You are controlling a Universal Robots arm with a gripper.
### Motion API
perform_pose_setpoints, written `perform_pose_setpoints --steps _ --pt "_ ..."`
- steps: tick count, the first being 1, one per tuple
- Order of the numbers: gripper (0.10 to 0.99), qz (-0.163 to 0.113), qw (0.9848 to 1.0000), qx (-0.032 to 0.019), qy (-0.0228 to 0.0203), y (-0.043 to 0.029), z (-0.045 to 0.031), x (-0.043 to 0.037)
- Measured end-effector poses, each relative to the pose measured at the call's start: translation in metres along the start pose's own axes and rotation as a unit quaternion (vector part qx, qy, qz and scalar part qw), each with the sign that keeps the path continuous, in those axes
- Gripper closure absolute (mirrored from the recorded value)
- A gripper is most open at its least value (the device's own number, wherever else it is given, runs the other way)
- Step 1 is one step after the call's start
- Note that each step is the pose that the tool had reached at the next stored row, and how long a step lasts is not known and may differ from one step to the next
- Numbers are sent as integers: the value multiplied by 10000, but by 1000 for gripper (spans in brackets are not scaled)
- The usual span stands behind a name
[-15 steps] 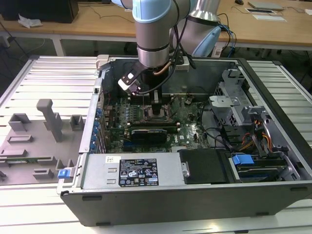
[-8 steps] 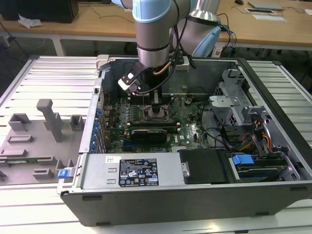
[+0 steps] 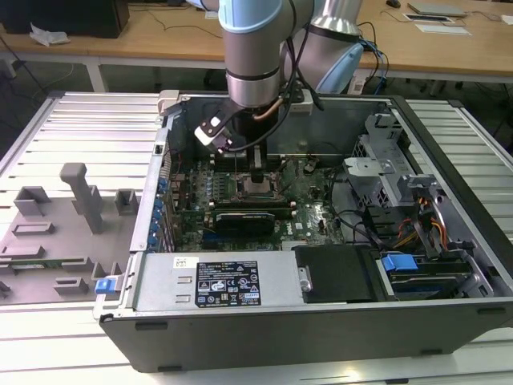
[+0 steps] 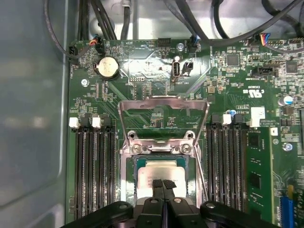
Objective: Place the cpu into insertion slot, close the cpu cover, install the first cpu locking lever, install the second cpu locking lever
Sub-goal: 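Place the cpu into insertion slot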
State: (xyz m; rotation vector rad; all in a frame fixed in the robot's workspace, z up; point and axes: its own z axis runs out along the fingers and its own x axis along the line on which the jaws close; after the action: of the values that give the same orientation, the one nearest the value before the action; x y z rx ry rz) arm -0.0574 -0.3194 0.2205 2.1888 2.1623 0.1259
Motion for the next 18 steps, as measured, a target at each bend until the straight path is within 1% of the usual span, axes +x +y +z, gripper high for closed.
perform_pose_setpoints --steps 2,4,7,8,9,11,18 --pt "980 0 10000 0 -1 6 -55 1" --pt "980 -1 10000 0 -4 16 -158 2" --pt "980 -1 10000 0 -8 27 -262 4" --pt "980 -1 10000 0 -12 35 -339 5" --pt "980 -1 10000 0 -13 38 -370 5" --pt "980 -2 10000 0 -13 41 -403 6" --pt "980 -1 10000 0 -13 43 -415 6"
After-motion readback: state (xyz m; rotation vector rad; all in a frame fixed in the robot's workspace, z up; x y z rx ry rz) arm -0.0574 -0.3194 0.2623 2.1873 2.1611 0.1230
